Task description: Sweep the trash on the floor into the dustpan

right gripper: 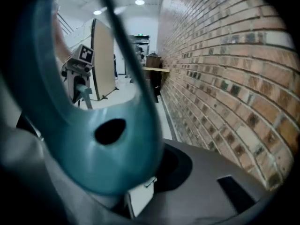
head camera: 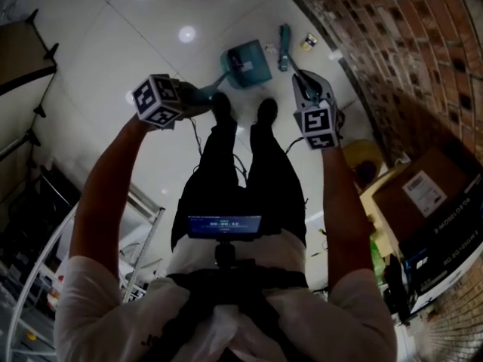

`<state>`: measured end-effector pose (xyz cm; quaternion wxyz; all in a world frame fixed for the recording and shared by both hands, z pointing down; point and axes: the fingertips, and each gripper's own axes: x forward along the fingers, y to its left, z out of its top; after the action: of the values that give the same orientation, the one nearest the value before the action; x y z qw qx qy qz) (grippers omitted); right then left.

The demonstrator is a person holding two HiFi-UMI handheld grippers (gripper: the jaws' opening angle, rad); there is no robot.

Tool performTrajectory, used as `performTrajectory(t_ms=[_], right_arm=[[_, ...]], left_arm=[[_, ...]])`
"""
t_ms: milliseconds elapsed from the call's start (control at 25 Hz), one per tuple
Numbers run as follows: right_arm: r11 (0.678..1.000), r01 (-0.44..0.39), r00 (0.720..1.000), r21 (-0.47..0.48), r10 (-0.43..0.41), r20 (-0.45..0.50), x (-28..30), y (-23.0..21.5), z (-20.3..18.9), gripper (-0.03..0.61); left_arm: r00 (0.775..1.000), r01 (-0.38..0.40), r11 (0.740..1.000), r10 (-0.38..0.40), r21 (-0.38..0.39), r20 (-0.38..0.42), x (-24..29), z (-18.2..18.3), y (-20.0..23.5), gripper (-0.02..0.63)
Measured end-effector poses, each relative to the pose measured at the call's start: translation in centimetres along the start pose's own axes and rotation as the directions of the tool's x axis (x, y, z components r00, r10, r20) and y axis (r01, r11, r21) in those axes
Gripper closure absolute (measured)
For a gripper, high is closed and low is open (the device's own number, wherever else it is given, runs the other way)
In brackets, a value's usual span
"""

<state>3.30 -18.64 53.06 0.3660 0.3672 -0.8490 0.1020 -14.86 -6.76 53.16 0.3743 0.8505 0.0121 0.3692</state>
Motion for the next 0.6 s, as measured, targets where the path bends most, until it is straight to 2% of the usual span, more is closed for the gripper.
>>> performTrajectory(t_ms=[120, 240, 320, 440, 600], right_arm=[[0.985, 0.082, 0.996, 0.151, -0.084, 0.01, -0.3, -1.0, -0.2, 0.537], [0.973, 0.12, 0.992, 0.197, -0.122, 0.002, -0.1, -1.0, 0.2, 0.537], [0.978, 0.1, 0.995, 0.183, -0.103, 0.01, 0.2, -0.2, 0.6, 0.538], [0.985, 0.017, 0.999, 0.174, -0.025, 0.046, 0.6, 1.3, 1.1, 0.537], [0.96, -0.046, 0.996, 0.275, 0.022, 0.091, 0.2, 3.0, 1.5, 0.537]], left_arm=[[0.999, 0.049, 0.999, -0.049, 0.006, -0.018, -0.2, -0.7, 0.0, 0.614], [0.995, 0.087, 0.996, -0.087, -0.002, -0.052, -0.7, -1.9, 0.2, 0.614], [0.993, 0.108, 0.994, -0.108, 0.001, -0.053, -0.9, -2.1, 0.3, 0.614], [0.992, 0.124, 0.992, -0.123, 0.014, -0.039, -1.1, -1.5, 0.6, 0.614], [0.99, 0.135, 0.991, -0.133, 0.024, -0.05, -1.2, -1.6, 0.9, 0.614]])
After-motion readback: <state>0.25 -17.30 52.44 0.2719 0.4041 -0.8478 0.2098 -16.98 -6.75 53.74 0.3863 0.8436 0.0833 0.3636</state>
